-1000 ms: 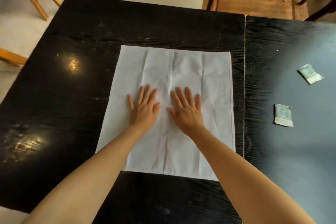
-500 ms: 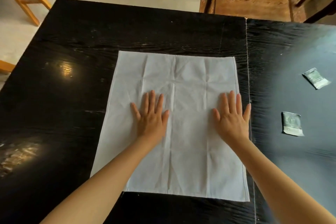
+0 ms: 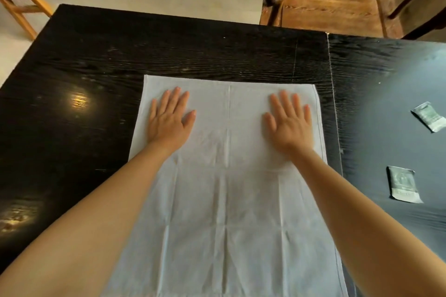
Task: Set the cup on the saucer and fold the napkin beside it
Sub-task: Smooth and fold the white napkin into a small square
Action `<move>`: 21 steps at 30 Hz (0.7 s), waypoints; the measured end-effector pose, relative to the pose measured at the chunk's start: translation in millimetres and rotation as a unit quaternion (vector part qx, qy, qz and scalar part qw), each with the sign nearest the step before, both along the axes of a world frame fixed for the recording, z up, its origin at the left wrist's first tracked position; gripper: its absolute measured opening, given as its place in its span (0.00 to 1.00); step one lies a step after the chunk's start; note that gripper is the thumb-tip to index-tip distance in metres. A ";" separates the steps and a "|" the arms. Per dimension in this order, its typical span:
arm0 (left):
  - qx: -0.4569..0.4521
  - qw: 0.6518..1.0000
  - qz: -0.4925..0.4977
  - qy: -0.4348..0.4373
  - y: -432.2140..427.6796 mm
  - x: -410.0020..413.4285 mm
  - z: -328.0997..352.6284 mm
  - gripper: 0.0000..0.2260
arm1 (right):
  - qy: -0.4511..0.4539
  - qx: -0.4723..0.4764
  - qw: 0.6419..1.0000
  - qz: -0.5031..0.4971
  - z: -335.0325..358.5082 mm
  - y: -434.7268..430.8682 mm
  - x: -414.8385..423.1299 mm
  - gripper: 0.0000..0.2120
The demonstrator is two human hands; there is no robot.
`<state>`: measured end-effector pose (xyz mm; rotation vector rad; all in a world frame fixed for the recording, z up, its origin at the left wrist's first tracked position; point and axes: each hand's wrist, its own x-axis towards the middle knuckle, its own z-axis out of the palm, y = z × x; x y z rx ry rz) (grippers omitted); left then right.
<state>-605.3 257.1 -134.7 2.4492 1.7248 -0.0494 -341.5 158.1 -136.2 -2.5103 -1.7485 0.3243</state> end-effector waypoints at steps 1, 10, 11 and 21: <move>-0.004 1.000 -0.002 0.000 -0.4 0.0 -0.4 0.26 | -0.005 -0.004 1.000 -0.012 0.8 -6.9 9.8 0.27; -0.021 0.999 0.032 -0.009 -80.4 -27.1 12.9 0.25 | 0.027 0.012 0.999 -0.029 23.3 -37.8 -51.3 0.27; -0.014 1.000 0.008 -0.027 -112.3 -26.2 13.1 0.26 | 0.050 0.030 0.998 0.020 23.7 -53.9 -84.5 0.27; 0.009 1.000 0.009 0.025 -214.0 -85.3 7.1 0.27 | 0.039 0.047 0.996 0.068 10.0 -171.4 -121.2 0.27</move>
